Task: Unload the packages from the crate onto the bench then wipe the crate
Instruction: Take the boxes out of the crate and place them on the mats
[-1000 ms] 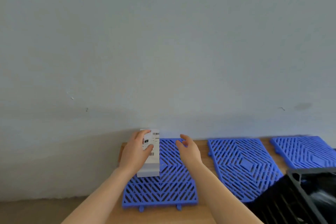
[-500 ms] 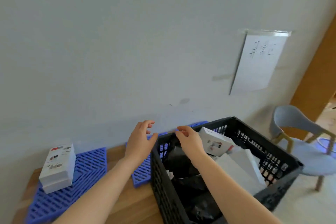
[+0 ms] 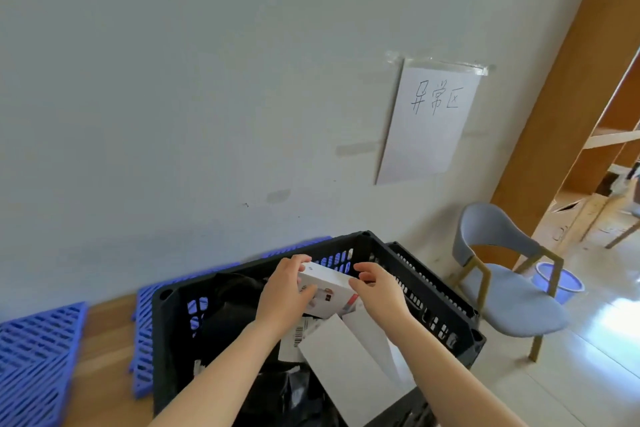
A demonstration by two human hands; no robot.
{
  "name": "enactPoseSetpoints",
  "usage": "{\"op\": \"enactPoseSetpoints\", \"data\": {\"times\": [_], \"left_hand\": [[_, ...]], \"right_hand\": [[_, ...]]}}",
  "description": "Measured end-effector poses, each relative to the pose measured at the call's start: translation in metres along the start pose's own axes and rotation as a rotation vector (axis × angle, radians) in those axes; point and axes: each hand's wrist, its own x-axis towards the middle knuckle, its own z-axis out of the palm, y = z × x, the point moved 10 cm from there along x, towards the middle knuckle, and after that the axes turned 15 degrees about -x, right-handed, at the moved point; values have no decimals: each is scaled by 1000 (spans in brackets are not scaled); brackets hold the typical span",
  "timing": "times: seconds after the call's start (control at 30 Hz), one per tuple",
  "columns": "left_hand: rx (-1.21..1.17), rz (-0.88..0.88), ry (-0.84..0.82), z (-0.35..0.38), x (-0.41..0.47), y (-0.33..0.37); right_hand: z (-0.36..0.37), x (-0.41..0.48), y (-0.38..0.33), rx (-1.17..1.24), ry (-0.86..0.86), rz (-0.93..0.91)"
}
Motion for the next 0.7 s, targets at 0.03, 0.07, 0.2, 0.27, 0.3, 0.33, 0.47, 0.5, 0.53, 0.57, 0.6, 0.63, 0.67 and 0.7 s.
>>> {"op": "enactPoseSetpoints", "data": {"times": [0.03,0.07,0.2,0.27,0.3,0.33,0.47,0.5,0.53,0.57,0.6,0.63,0.67,0.7], "left_hand": [[-8,-5,11,5,7,-3],[-12,-13,24,8,14,-7],[17,-45,100,5,31,-23],[53,-50,130,0,32,-26],[77,-50,140,-2,32,-26],[100,-54,146,-4,32,-27],[183,-114,189,-15,27,-29],[204,-132,201,-17,24,-32],[222,-151,214,-18,20,-33],[240,-174,227,-19,15,-35],[259,-197,243,-19,9,-36],[278,-217,261,-19,3,-36],[297,-234,284,-18,-3,-36],[309,-259,313,-17,-9,-35]], "right_hand": [[4,12,2,-29,-21,-9],[9,24,2,-56,-53,-19],[36,64,-3,-246,-183,-128],[49,79,-7,-344,-226,-191],[56,84,-6,-384,-249,-216],[63,89,-6,-422,-271,-241],[86,104,-7,-557,-329,-354],[90,108,-7,-574,-341,-378],[95,112,-6,-584,-355,-398],[100,115,-6,-592,-365,-418],[103,117,-6,-599,-367,-443],[105,120,-6,-600,-359,-468],[106,123,-4,-589,-353,-488],[108,124,-4,-564,-360,-509]]}}
